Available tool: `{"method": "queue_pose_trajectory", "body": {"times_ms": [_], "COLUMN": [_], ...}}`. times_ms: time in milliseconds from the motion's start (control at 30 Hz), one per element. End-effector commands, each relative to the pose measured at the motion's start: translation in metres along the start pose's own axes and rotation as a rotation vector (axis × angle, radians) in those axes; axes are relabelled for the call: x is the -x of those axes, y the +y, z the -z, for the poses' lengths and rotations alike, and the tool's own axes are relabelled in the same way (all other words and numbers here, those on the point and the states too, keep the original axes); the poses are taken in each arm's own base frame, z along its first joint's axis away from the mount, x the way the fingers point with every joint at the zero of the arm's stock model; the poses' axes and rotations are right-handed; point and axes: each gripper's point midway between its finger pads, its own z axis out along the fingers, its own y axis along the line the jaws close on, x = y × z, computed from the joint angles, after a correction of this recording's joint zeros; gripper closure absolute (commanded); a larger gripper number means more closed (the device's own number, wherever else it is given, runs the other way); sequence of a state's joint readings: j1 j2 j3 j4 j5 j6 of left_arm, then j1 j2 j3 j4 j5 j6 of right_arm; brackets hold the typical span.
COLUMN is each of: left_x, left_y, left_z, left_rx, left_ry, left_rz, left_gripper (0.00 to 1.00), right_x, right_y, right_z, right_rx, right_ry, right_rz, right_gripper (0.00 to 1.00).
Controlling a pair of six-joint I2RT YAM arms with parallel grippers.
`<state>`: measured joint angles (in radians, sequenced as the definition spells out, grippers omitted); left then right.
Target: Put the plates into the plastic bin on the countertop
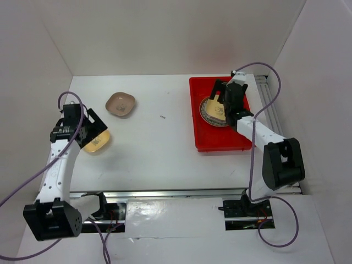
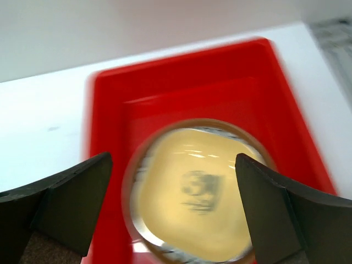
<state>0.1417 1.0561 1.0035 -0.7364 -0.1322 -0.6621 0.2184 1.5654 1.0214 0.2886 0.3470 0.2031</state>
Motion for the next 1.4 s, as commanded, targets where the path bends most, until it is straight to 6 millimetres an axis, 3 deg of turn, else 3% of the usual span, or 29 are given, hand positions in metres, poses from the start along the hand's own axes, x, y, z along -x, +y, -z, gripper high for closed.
{"method": "queue_pose_trajectory", "body": {"times_ms": [0,67,167,200,233,267,300,333,433,467,667,700,800,867,900,967,1000,1033,1133,1200,1233,1267,1333,1367], "left_x": [0.033,0.052,0.078,0.093,0.096,0.1,0.117,0.104,0.098,0.087,0.087,0.077,0.077,0.072,0.069,0.07,0.071,0.068,0.059,0.056,0.065,0.056,0.061,0.079], "left_y": [-0.033,-0.054,-0.065,-0.068,-0.071,-0.072,-0.082,-0.077,-0.081,-0.073,-0.068,-0.063,-0.063,-0.063,-0.061,-0.063,-0.062,-0.06,-0.052,-0.055,-0.068,-0.077,-0.102,-0.118], "left_z": [-0.006,-0.02,-0.066,-0.095,-0.109,-0.122,-0.128,-0.159,-0.195,-0.215,-0.258,-0.27,-0.275,-0.278,-0.281,-0.282,-0.282,-0.285,-0.29,-0.287,-0.274,-0.264,-0.239,-0.212], "left_rx": [-0.095,-0.151,-0.071,-0.033,-0.021,-0.023,-0.037,-0.004,-0.005,0.037,0.069,0.089,0.092,0.085,0.088,0.076,0.085,0.09,0.117,0.101,0.067,0.045,0.001,-0.015], "left_ry": [-0.042,-0.064,-0.032,-0.009,0.011,0.029,0.004,0.063,0.105,0.137,0.112,0.148,0.153,0.17,0.178,0.175,0.17,0.178,0.207,0.232,0.208,0.221,0.168,0.084], "left_rz": [0.005,-0.026,-0.067,-0.08,-0.093,-0.097,-0.106,-0.11,-0.112,-0.102,-0.118,-0.121,-0.122,-0.132,-0.142,-0.14,-0.141,-0.142,-0.165,-0.163,-0.166,-0.195,-0.247,-0.288], "left_gripper": [0.0,0.0,0.0,0.0,0.0,0.0,0.0,0.0,0.02,0.02,0.02,0.03,0.06,0.14,0.32,0.59,0.83,0.89,1.0,1.0,1.0,1.0,1.0,1.0], "right_x": [0.047,0.043,0.033,0.023,0.024,0.01,0.01,0.001,-0.014,-0.014,-0.019,-0.024,-0.023,-0.029,-0.029,-0.041,-0.045,-0.049,-0.056,-0.052,-0.054,-0.06,-0.051,-0.049], "right_y": [0.063,0.093,0.132,0.144,0.152,0.16,0.172,0.174,0.182,0.183,0.195,0.198,0.204,0.21,0.209,0.219,0.219,0.219,0.228,0.235,0.24,0.243,0.252,0.254], "right_z": [0.031,0.045,0.061,0.065,0.07,0.073,0.081,0.084,0.092,0.093,0.122,0.126,0.135,0.139,0.137,0.137,0.135,0.133,0.137,0.143,0.144,0.141,0.134,0.129], "right_rx": [0.217,0.36,0.514,0.554,0.585,0.625,0.656,0.665,0.685,0.694,0.758,0.761,0.772,0.781,0.77,0.785,0.782,0.78,0.81,0.834,0.859,0.869,0.857,0.834], "right_ry": [-0.102,-0.086,-0.068,-0.045,-0.05,-0.019,-0.025,-0.018,-0.01,-0.008,-0.04,-0.039,-0.055,-0.045,-0.047,-0.023,-0.009,-0.001,0.029,0.025,0.035,0.049,0.058,0.063], "right_rz": [0.002,0.022,0.036,0.046,0.046,0.056,0.058,0.061,0.068,0.068,0.074,0.076,0.082,0.088,0.086,0.086,0.082,0.085,0.066,0.053,0.057,0.075,0.079,0.068], "right_gripper": [0.0,0.0,0.0,0.0,0.0,0.0,0.0,0.0,0.0,0.0,0.0,0.0,0.0,0.0,0.0,0.0,0.0,0.0,0.0,0.0,0.0,0.0,0.0,0.0]}}
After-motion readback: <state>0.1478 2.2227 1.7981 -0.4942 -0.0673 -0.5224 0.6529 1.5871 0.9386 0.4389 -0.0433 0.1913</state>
